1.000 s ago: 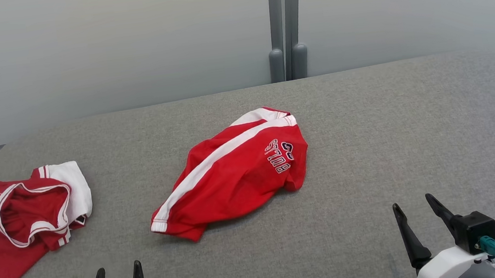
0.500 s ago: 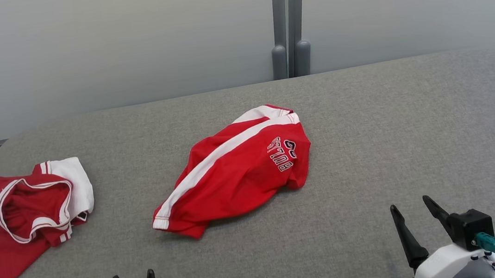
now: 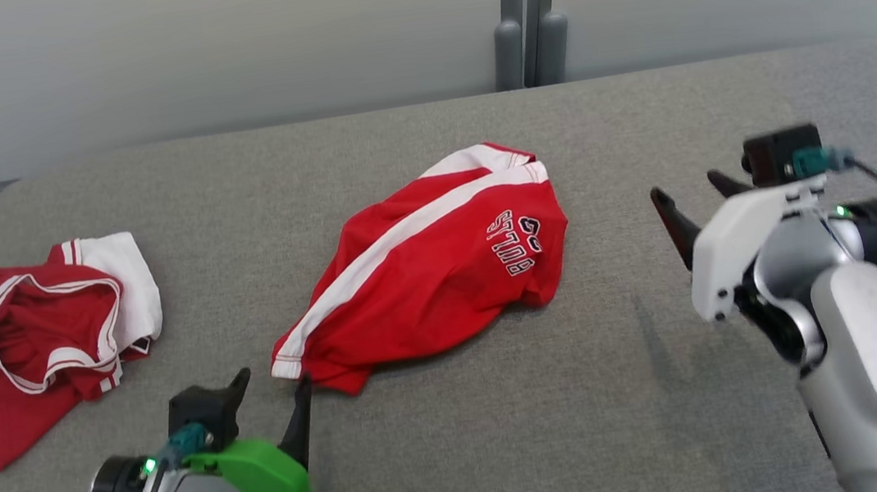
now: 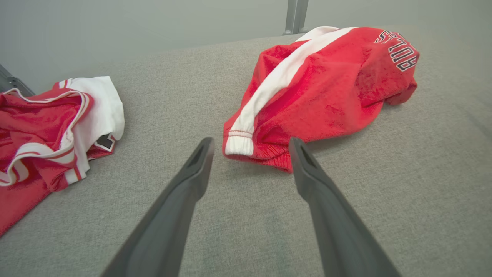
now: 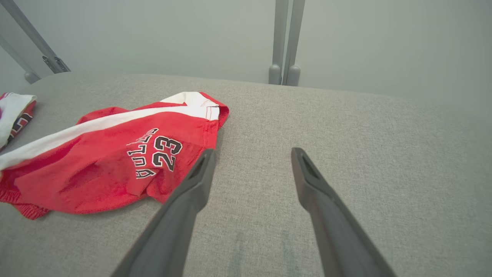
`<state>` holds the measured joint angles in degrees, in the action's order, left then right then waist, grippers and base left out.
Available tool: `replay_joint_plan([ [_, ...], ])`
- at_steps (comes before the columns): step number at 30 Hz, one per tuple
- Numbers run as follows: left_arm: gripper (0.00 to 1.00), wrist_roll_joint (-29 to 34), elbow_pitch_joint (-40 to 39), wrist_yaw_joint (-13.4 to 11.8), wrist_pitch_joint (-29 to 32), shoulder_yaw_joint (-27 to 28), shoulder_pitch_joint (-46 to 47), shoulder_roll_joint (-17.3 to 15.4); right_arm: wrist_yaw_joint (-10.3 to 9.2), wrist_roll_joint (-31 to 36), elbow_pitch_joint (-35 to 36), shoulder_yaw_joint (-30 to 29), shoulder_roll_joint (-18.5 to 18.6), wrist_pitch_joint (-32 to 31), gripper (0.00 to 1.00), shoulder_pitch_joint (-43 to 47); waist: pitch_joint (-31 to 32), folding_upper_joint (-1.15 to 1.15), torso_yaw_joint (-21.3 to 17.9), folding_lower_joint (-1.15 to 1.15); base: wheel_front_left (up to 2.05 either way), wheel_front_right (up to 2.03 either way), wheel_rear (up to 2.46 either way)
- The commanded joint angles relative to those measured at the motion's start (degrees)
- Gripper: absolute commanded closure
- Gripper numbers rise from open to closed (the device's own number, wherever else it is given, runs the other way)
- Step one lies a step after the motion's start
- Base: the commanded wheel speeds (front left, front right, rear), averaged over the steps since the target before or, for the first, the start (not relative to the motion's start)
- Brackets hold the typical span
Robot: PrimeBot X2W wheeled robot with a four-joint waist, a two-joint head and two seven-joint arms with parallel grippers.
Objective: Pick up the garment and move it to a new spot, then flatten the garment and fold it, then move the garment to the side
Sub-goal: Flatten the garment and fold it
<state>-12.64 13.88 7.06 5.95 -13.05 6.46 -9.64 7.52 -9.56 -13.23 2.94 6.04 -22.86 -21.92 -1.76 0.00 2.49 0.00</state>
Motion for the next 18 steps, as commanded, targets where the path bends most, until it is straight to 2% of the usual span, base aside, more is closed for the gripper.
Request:
replay_joint_plan([
  [1,0.0,0.1,0.1,0.1,1.0,-0.5,1.6,-0.3,-0.05,-0.3,-0.5,0.5,0.3,-1.4,0.0,-2.5,-3.5,0.0,1.8,0.0,0.0,0.0,0.0],
  [7,0.0,0.7,0.1,0.3,5.7,-3.7,7.4,-1.3,-0.04,-1.3,-6.9,2.7,2.0,-8.3,0.0,-14.1,-8.2,0.0,3.9,0.0,0.0,0.0,0.0],
  [15,0.0,0.9,-1.1,0.2,6.8,-6.0,9.0,-1.3,-0.04,-2.1,-15.0,6.9,2.9,-8.1,0.0,-22.0,-11.5,0.0,5.4,0.0,0.0,0.0,0.0],
  [18,0.11,1.0,-2.1,0.2,6.8,-6.6,8.3,-1.5,-0.04,-2.5,-17.3,7.9,3.0,-7.6,0.0,-23.4,-11.9,0.0,5.7,0.0,0.0,0.0,0.0],
])
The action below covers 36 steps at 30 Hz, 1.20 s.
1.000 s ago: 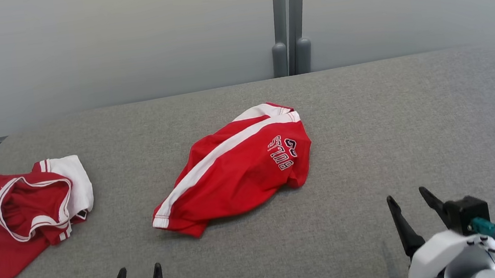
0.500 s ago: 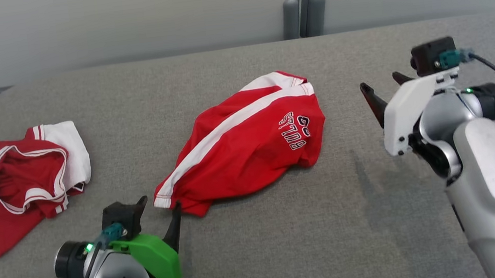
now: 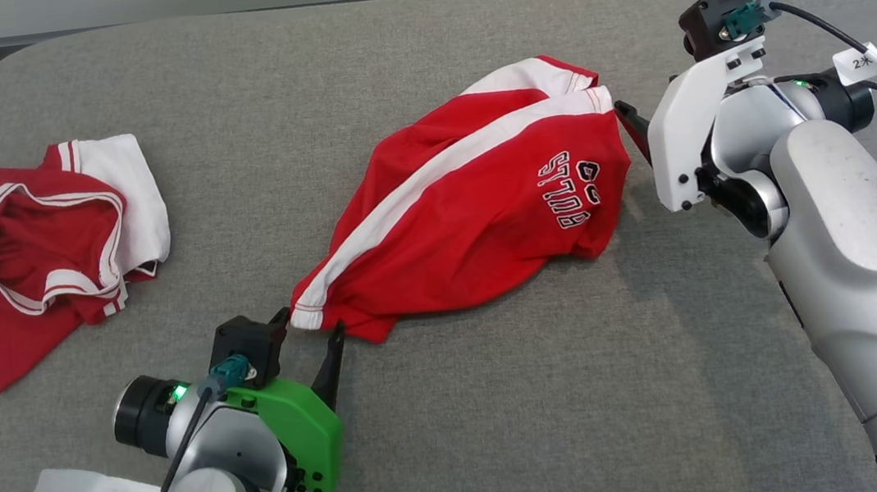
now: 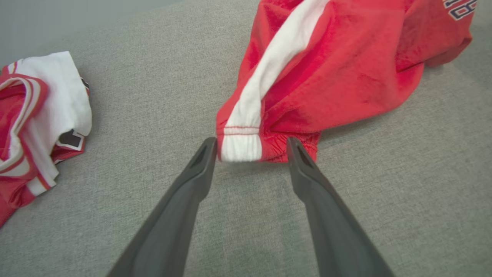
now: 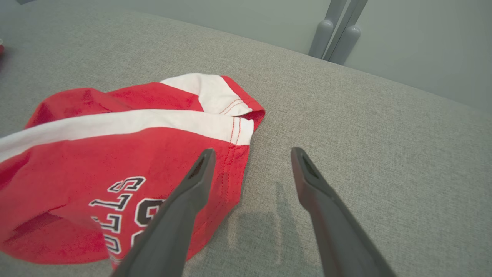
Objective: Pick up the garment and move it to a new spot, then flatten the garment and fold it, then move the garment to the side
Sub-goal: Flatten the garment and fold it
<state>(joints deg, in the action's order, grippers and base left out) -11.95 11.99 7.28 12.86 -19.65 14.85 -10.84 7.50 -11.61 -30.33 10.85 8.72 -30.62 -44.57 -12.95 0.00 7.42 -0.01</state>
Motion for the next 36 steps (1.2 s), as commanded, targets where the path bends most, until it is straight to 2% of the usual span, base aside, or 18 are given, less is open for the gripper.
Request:
replay_joint_plan([
  [1,0.13,0.4,-0.5,0.0,-0.2,-0.2,-0.3,-0.3,-0.02,-0.6,-0.8,0.2,0.4,0.7,0.0,-1.0,-0.8,0.0,0.9,0.01,0.0,0.0,0.0],
  [5,0.13,0.6,-0.9,-0.1,0.1,-0.8,-0.1,-0.5,-0.02,-1.3,-3.3,0.7,0.7,1.5,0.0,-2.1,-1.0,0.0,1.3,0.01,0.0,0.0,0.0],
  [8,0.25,0.8,-1.2,-0.3,-0.6,-1.2,0.7,-0.4,-0.02,-1.7,-4.7,1.2,0.6,1.8,0.0,-2.8,-1.4,0.0,1.4,0.01,0.0,0.0,0.0],
  [11,0.51,1.0,-1.6,-0.4,-1.3,-1.4,1.0,-0.4,-0.02,-2.2,-5.6,1.7,0.3,2.3,0.0,-3.0,-1.6,0.0,1.5,0.01,0.0,0.0,0.0],
  [12,0.64,1.0,-1.6,-0.4,-1.6,-1.5,1.0,-0.5,-0.02,-2.4,-5.9,1.9,0.4,2.5,0.0,-2.9,-1.7,0.0,1.5,0.01,0.0,0.0,0.0],
  [13,0.94,1.0,-1.7,-0.5,-2.0,-1.5,1.0,-0.6,-0.02,-2.5,-6.1,2.0,0.3,2.6,0.0,-2.9,-1.7,0.0,1.5,0.01,0.0,0.0,0.0],
  [14,1.0,1.1,-1.7,-0.6,-2.4,-1.5,1.1,-0.6,-0.02,-2.6,-6.4,1.9,0.3,2.9,0.0,-3.1,-1.8,0.0,1.5,0.01,0.0,0.0,0.0],
  [22,1.0,1.0,-1.0,-0.8,-3.2,-2.1,1.6,-0.5,-0.02,-2.2,-10.0,-1.5,0.1,4.4,0.0,-5.0,-2.1,0.0,2.1,0.01,0.0,0.0,0.0],
  [31,1.0,1.1,-0.9,-0.7,-3.5,-3.3,2.7,-0.4,-0.02,-1.2,-17.6,-8.3,-2.1,5.6,0.0,-9.1,-4.8,0.0,3.8,0.01,0.0,0.0,0.0],
  [35,1.0,0.7,-0.5,-0.7,-3.6,-3.7,3.3,0.0,-0.02,-1.1,-20.2,-9.5,-3.1,5.9,0.0,-10.8,-6.0,0.0,4.5,0.01,0.0,0.0,0.0],
  [36,1.0,0.7,-0.5,-0.8,-3.7,-3.8,3.6,0.0,-0.02,-1.1,-20.6,-9.6,-3.3,6.1,0.03,-11.2,-6.2,0.0,4.6,0.01,0.0,0.0,0.0],
])
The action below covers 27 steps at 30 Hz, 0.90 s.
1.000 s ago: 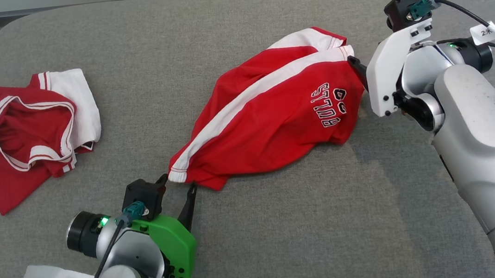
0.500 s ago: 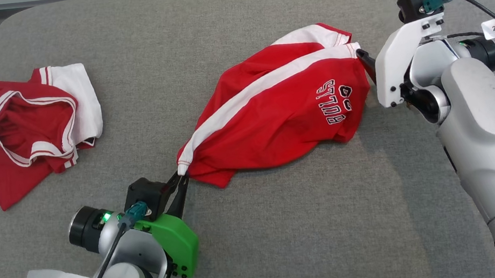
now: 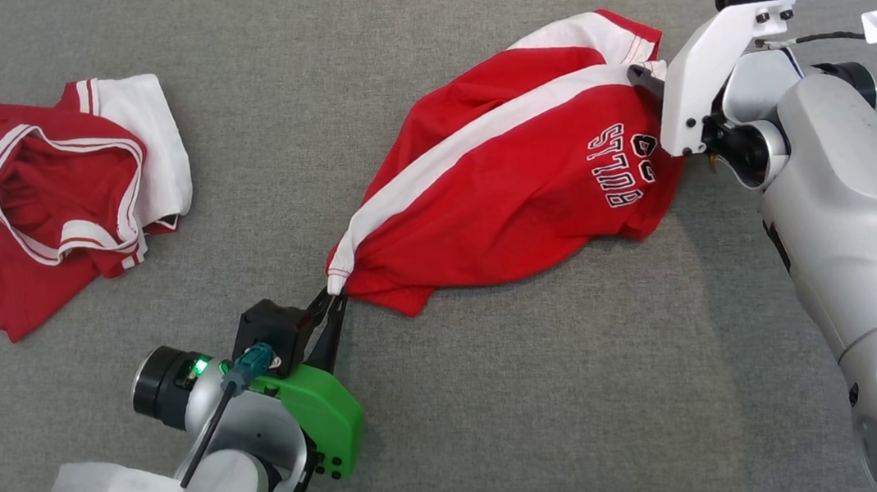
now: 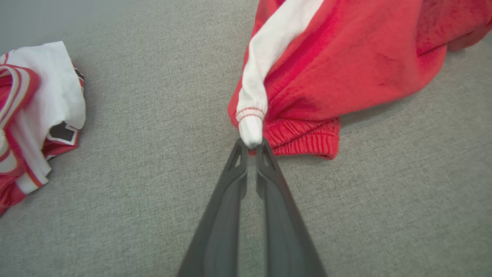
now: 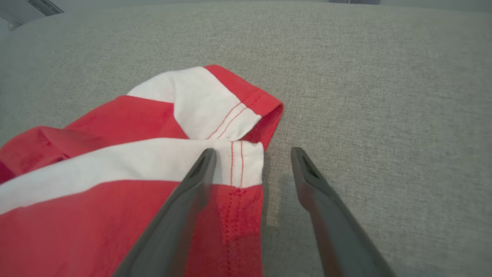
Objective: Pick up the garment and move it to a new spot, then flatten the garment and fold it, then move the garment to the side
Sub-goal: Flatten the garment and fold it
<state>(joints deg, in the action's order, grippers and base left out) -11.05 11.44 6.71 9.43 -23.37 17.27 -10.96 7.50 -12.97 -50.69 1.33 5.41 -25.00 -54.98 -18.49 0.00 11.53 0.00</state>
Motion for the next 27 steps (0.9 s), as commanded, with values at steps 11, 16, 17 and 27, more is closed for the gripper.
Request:
replay_joint_plan([
  [11,1.0,-0.9,1.0,-0.6,-0.7,-0.5,1.8,0.1,-0.02,0.8,-5.6,-2.2,-0.3,-1.0,0.44,-3.0,-1.6,0.0,1.0,0.0,0.0,0.0,0.0],
  [16,1.0,-1.1,0.9,-0.7,-0.9,-0.6,2.3,0.0,-0.02,1.4,-7.3,-2.5,-0.5,-1.8,0.51,-3.2,-2.3,0.0,1.0,0.0,0.0,0.0,0.0],
  [17,1.0,-1.2,1.0,-0.8,-0.9,-0.6,2.4,0.0,-0.02,1.5,-7.6,-2.5,-0.6,-2.1,0.53,-3.3,-2.5,0.0,1.0,0.0,0.0,0.0,0.0],
  [27,1.0,-1.7,1.6,-1.6,-1.3,-0.4,3.0,-0.3,-0.01,-0.6,-7.7,1.7,-1.8,-5.6,0.63,-2.5,-2.8,0.0,0.5,0.0,0.0,0.0,0.0],
])
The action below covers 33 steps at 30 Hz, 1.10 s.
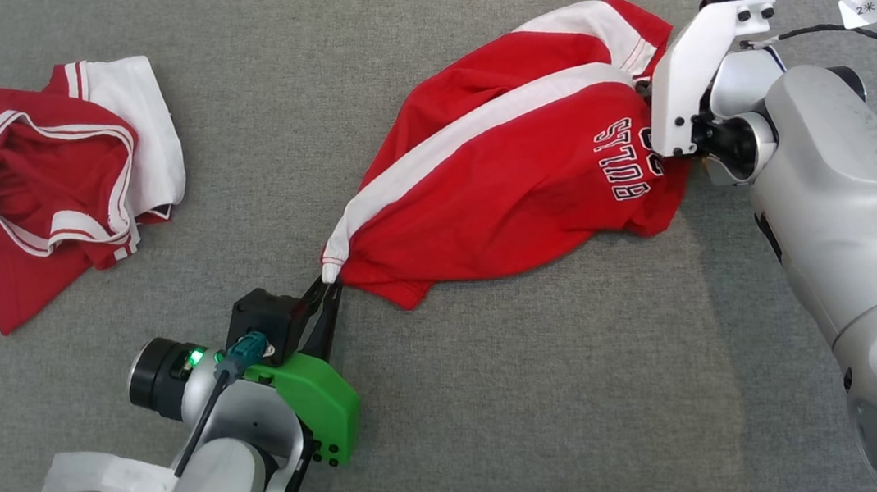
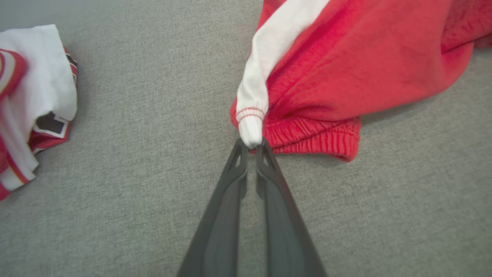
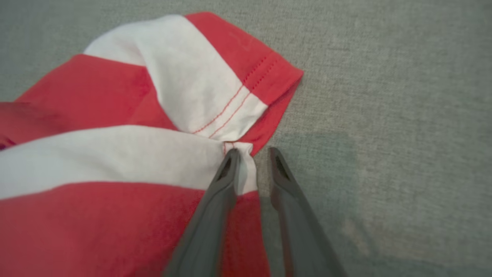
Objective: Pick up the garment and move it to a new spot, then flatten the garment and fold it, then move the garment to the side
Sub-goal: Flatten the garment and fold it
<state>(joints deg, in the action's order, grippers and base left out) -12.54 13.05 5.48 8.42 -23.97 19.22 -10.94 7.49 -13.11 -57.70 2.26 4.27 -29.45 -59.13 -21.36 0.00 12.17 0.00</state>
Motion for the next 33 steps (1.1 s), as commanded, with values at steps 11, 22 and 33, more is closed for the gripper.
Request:
replay_joint_plan([
  [11,1.0,-0.5,0.2,-1.2,-1.2,0.4,1.7,-0.6,-0.03,-1.9,3.4,5.0,0.9,-0.5,1.0,3.8,0.7,0.0,-1.2,0.0,0.0,0.0,0.0],
  [22,1.0,-2.1,-2.7,-1.1,-3.4,1.7,6.5,-0.7,-0.02,-5.8,14.0,7.3,3.9,4.8,1.0,4.4,5.0,0.0,-2.6,0.0,0.0,0.0,0.0],
  [33,1.0,-7.3,-1.9,1.8,0.3,-0.4,21.6,-4.2,0.0,-8.1,27.9,10.8,8.6,4.5,1.0,1.5,3.5,0.0,-8.8,0.0,0.0,0.0,0.0],
])
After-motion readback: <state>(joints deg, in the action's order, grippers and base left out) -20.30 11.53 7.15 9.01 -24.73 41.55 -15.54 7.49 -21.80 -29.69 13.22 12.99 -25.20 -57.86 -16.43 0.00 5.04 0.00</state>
